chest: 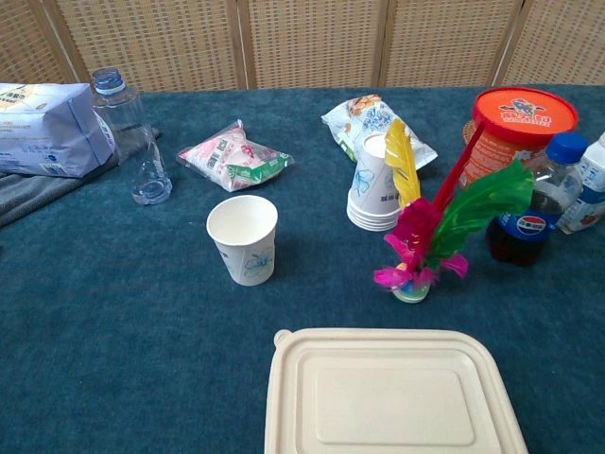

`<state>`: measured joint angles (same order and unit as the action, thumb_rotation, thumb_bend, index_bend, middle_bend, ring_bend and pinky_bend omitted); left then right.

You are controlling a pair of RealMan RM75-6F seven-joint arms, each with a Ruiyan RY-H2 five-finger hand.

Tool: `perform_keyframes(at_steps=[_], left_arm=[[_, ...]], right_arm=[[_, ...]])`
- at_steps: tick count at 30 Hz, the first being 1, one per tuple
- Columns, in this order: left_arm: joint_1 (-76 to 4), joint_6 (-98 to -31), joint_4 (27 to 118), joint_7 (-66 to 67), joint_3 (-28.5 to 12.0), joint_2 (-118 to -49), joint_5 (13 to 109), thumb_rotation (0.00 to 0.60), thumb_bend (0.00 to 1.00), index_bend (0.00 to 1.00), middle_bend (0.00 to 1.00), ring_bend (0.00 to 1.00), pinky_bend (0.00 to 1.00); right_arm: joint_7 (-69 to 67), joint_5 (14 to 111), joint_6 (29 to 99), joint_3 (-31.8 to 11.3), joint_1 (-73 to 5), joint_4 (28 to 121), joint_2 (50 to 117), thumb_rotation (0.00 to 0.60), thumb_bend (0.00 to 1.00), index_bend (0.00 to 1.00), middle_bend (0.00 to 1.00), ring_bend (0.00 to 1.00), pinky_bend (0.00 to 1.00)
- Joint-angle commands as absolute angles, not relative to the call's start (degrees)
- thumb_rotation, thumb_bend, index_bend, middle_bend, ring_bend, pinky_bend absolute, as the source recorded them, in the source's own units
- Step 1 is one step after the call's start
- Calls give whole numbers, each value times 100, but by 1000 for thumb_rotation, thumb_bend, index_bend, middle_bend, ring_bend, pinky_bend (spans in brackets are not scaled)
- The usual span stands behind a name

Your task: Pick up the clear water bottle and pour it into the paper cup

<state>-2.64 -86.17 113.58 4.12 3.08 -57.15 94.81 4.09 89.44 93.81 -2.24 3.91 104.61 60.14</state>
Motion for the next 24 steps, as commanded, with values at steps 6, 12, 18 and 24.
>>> perform_keyframes(at_steps=[6,12,18,24], left_arm=[[-330,-8470,11319,405,300,-5757,9418,530,367,76,34,0,0],[-358,-8453,11360,324,278,-5730,9415,530,369,75,34,0,0],[-651,-7949,11278,-483,218,-5668,9163,532,368,64,33,0,0],[-942,-7511,10887,-1442,66,-5824,8842,522,368,31,32,0,0]], right_arm=[[357,8980,9398,-253,378,10429,6043,600,459,0,21,0,0],[242,8963,9451,-236,434,10364,6071,600,458,0,21,0,0],[199,8949,9390,-241,410,10339,6097,600,459,0,21,0,0],[205,8935,9379,-268,395,10377,6073,600,459,0,21,0,0]])
